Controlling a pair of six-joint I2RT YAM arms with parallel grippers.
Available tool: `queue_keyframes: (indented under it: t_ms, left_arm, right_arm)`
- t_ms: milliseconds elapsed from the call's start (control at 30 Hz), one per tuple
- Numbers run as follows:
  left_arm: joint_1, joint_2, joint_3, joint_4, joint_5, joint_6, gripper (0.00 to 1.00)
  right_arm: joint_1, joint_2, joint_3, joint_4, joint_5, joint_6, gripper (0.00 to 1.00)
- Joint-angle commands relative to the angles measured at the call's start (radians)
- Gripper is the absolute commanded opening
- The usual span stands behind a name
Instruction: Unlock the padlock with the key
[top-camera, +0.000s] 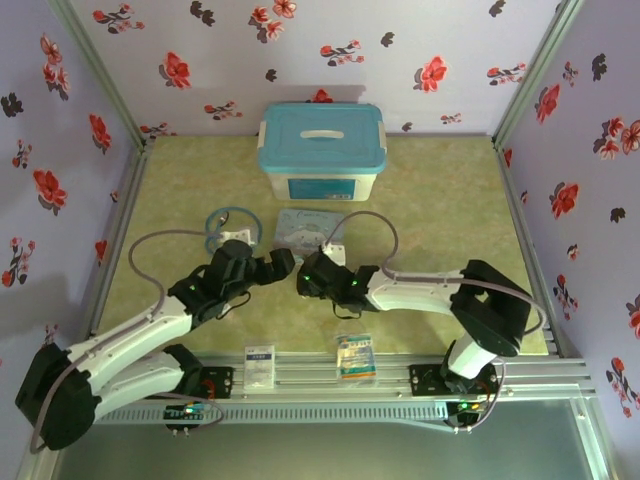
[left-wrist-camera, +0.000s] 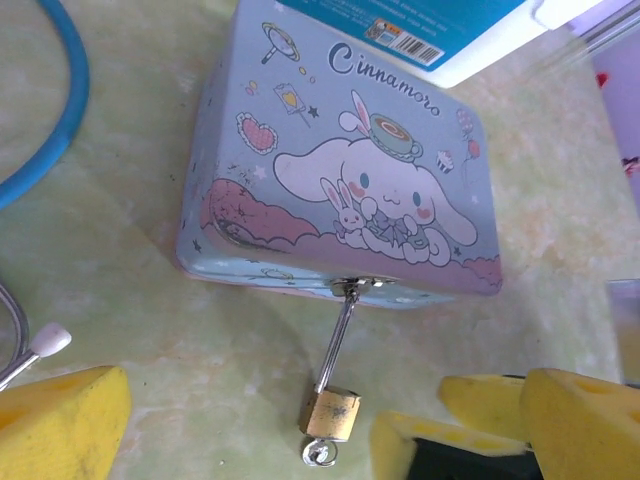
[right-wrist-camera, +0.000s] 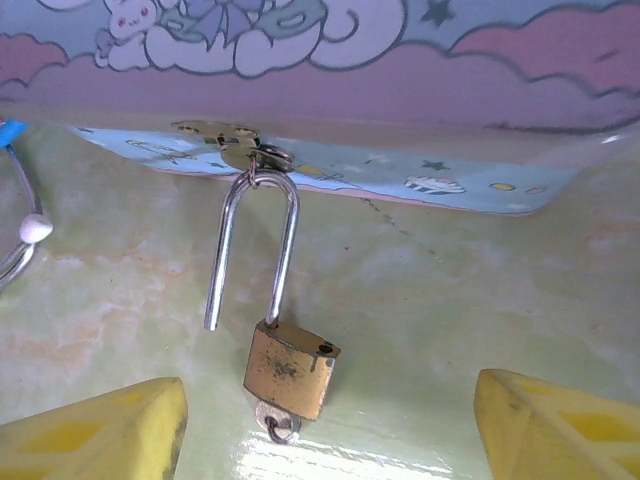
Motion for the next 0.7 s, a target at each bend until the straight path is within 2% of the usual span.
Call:
queue_keyframes:
  t_ms: [0, 400, 667]
  left_arm:
    - [0.026, -0.043, -0.068, 0.037, 0.027, -0.056, 1.0]
    - [0.028, -0.079, -0.109, 0.039, 0.035, -0.062, 1.0]
    - [0.03, -0.081, -0.116, 0.048, 0.033, -0.06, 1.0]
  right_arm:
    - [0.021, 0.071, 0.045, 0.004, 0.073, 0.068, 0.73]
    - [0.033, 0.189, 0.103, 0.02, 0.07, 0.138, 0.69]
    - [0.033, 0.214, 0.108, -0.018, 0.104, 0.16, 0.57]
